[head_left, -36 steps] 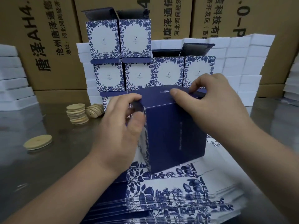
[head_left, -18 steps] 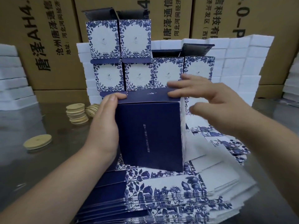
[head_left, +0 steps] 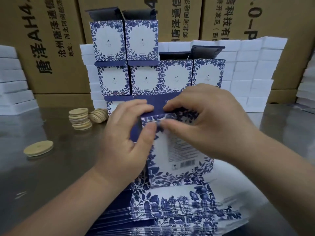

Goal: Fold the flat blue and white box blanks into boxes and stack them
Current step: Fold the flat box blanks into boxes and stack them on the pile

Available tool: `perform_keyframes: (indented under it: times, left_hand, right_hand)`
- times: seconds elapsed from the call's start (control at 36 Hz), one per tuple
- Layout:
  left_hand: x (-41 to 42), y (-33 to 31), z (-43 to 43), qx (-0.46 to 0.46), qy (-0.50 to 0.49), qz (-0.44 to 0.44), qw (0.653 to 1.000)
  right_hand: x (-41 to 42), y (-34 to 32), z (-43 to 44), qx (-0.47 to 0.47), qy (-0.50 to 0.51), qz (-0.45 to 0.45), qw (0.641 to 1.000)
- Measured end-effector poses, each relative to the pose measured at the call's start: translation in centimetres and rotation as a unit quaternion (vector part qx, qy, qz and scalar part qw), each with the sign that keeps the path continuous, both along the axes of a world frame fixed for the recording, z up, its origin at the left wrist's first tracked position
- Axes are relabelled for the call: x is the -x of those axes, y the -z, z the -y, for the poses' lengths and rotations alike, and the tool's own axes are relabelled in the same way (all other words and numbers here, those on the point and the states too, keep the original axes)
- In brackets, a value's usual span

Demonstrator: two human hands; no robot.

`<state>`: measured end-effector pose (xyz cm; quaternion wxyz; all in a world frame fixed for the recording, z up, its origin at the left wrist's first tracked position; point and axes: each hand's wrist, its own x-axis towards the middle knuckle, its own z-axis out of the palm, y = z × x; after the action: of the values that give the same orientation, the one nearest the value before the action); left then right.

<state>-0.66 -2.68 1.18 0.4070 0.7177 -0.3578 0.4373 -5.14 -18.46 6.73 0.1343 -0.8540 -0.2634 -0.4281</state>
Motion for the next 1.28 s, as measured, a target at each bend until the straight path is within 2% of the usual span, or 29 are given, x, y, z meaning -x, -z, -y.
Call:
perform_keyframes:
  times: [0.11,0.22,0.36,0.5,0.58,0.64,0.69,0.89,1.0,1.11,1.28]
  left_hand:
    - [-0.4,0.1,-0.1,0.033,0.029,0.009,0.999]
    - [-0.5,0.0,-0.4,0.037,0.001,0.005,0.999]
    - [-0.6,-0.1,-0.4,0.067,-0.019,-0.004,0.998]
    - [-0.3,-0.3,-0.1,0.062,-0.025,-0.008,0.998]
    - [-0.1,-0.5,0.1,0.067,-0.031,-0.009,0.997]
    - [0.0,-0.6,0.2,0.078,-0.023,-0.021,0.996]
    - [0.2,-0.8,0.4,0.09,-0.003,-0.044,0.995]
    - [0.4,-1.0,0.5,0.08,0.013,-0.068,0.994]
    - [0.6,-1.1,0.7,0.061,0.002,-0.055,0.997]
    - [0.7,-1.3,0.8,0.049,-0.002,-0.045,0.998]
    - [0.8,-1.0,1.1,0.035,-0.022,-0.012,0.999]
  right_hand:
    - [0.1,-1.3,2.2,-0.053,-0.038,-0.087,0.994]
    - [-0.6,-1.0,3.7,-0.158,-0.079,-0.155,0.972]
    - [-1.6,0.1,3.8,-0.189,-0.12,-0.182,0.957]
    - [-1.9,0.6,3.2,-0.217,-0.115,-0.159,0.956]
    - [-1.8,0.9,2.2,-0.158,-0.093,-0.095,0.978]
    - [-1.8,1.2,1.6,-0.165,-0.095,-0.075,0.979]
    - [-1.9,1.4,1.5,-0.182,-0.096,-0.07,0.976]
    - [-1.7,0.9,1.4,-0.134,-0.082,-0.075,0.985]
    - [-1.8,1.1,1.2,-0.132,-0.096,-0.084,0.983]
    - [-1.8,1.4,0.7,-0.144,-0.062,-0.046,0.987]
    - [-1.7,1.3,1.0,-0.098,-0.056,-0.012,0.994]
